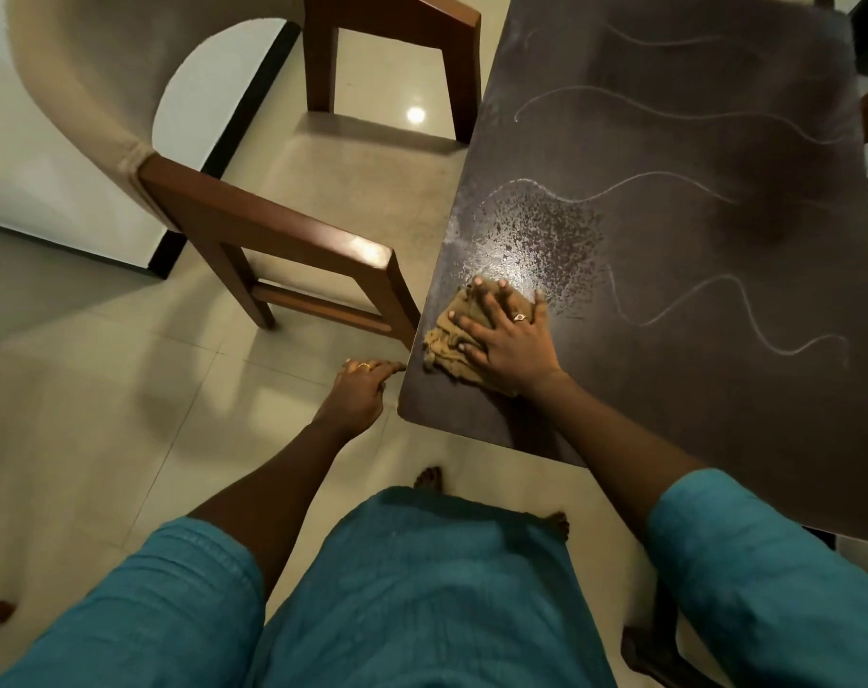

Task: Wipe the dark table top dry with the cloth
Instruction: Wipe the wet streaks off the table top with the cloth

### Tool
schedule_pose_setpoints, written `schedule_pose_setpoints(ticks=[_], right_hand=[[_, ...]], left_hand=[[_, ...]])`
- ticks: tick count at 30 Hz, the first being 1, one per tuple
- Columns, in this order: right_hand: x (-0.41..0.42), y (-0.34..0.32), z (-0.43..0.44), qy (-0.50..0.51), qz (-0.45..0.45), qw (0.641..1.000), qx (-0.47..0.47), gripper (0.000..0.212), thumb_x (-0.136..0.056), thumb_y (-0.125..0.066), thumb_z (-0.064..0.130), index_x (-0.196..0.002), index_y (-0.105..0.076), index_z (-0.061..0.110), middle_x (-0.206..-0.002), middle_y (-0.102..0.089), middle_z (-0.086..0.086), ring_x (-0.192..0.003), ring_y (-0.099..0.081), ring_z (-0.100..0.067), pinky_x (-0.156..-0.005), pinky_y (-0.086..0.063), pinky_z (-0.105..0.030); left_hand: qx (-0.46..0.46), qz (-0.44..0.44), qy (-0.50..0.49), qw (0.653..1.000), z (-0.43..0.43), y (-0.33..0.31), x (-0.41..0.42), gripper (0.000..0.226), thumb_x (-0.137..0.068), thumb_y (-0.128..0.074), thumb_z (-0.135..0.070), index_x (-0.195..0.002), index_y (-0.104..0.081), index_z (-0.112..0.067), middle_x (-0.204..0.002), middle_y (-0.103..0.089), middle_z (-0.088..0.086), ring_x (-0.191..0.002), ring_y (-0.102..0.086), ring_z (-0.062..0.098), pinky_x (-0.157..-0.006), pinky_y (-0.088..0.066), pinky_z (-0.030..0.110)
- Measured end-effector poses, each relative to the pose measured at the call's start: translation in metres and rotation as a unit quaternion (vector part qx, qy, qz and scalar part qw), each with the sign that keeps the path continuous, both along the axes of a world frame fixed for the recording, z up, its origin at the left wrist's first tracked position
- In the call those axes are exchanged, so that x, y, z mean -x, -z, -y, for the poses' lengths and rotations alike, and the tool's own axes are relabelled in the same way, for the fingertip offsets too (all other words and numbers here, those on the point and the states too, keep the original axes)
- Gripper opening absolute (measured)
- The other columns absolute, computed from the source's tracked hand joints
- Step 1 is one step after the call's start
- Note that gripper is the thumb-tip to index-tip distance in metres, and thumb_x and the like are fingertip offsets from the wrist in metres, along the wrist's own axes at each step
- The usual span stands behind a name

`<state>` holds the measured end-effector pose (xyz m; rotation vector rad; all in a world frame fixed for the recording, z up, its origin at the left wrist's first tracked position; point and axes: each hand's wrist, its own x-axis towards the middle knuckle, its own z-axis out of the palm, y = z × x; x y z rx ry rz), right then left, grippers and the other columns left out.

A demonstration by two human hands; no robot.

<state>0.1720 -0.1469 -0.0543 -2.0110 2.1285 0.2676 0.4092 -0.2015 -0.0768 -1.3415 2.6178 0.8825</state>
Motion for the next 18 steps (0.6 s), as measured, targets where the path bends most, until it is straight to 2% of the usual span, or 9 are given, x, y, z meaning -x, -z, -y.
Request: schedule_pose_setpoints(ticks=[2,5,9,11,14,16,18], right_hand=[[-0.014,0.003,0.001,0.098,0.013,0.995,0.0,0.055,-0.094,-0.011,0.062,-0.147,-0.007,0.047,-0.159,0.009,-0.01,-0.145,0.012,-0.036,-0.106,0.011,-0.066],[-0.034,0.007,-0.007,0.167,0.065,0.984,-0.002,0.054,-0.096,-0.025,0.057,-0.147,-0.014,0.045,-0.159,0.011,-0.014,-0.143,0.015,-0.04,-0.107,0.006,-0.066],[-0.042,0.003,-0.027,0.058,0.089,0.994,-0.012,0.058,-0.092,-0.023,0.064,-0.146,-0.023,0.042,-0.159,0.003,-0.015,-0.143,0.011,-0.042,-0.106,0.006,-0.069],[-0.044,0.005,-0.041,-0.029,0.096,0.995,0.007,0.062,-0.088,-0.019,0.066,-0.144,-0.031,0.041,-0.158,-0.01,-0.017,-0.143,0.0,-0.044,-0.103,-0.001,-0.073],[-0.039,0.011,-0.054,-0.138,0.062,0.988,0.014,0.055,-0.09,-0.025,0.062,-0.14,-0.038,0.04,-0.153,-0.028,-0.017,-0.14,-0.022,-0.045,-0.1,-0.01,-0.072],[-0.032,0.011,-0.051,-0.16,0.057,0.985,0.004,0.053,-0.093,-0.024,0.059,-0.142,-0.033,0.041,-0.155,-0.023,-0.017,-0.141,-0.02,-0.044,-0.1,-0.005,-0.069],[-0.03,0.011,-0.046,-0.162,0.064,0.985,-0.011,0.055,-0.094,-0.019,0.06,-0.146,-0.022,0.042,-0.159,-0.004,-0.015,-0.145,-0.002,-0.041,-0.103,0.006,-0.066]], left_hand=[[0.006,-0.002,-0.002,1.0,0.0,0.0,0.001,0.045,-0.091,-0.04,0.002,-0.13,-0.052,-0.016,-0.132,-0.057,0.01,-0.121,-0.048,0.03,-0.104,-0.034,0.04],[0.012,-0.011,-0.005,1.0,0.0,0.0,0.001,0.044,-0.091,-0.041,0.003,-0.129,-0.055,-0.015,-0.129,-0.059,0.011,-0.119,-0.051,0.03,-0.105,-0.035,0.04],[-0.008,-0.015,-0.025,1.0,-0.004,-0.003,0.004,0.041,-0.091,-0.042,0.002,-0.127,-0.056,-0.012,-0.127,-0.061,0.012,-0.118,-0.052,0.031,-0.106,-0.038,0.044],[-0.013,-0.012,-0.03,0.999,-0.006,-0.007,0.006,0.041,-0.09,-0.042,0.002,-0.127,-0.055,-0.01,-0.127,-0.061,0.012,-0.119,-0.053,0.032,-0.106,-0.037,0.045],[-0.012,-0.017,-0.06,0.998,-0.008,-0.01,0.012,0.045,-0.09,-0.042,0.004,-0.131,-0.05,-0.011,-0.126,-0.061,0.013,-0.117,-0.054,0.031,-0.105,-0.039,0.046],[-0.017,-0.028,-0.087,0.996,-0.01,-0.012,0.018,0.044,-0.091,-0.042,0.002,-0.132,-0.049,-0.011,-0.125,-0.061,0.014,-0.116,-0.055,0.031,-0.103,-0.041,0.048],[-0.024,-0.039,-0.094,0.995,-0.011,-0.016,0.024,0.039,-0.092,-0.042,-0.002,-0.129,-0.052,-0.009,-0.121,-0.064,0.015,-0.113,-0.057,0.033,-0.102,-0.042,0.049]])
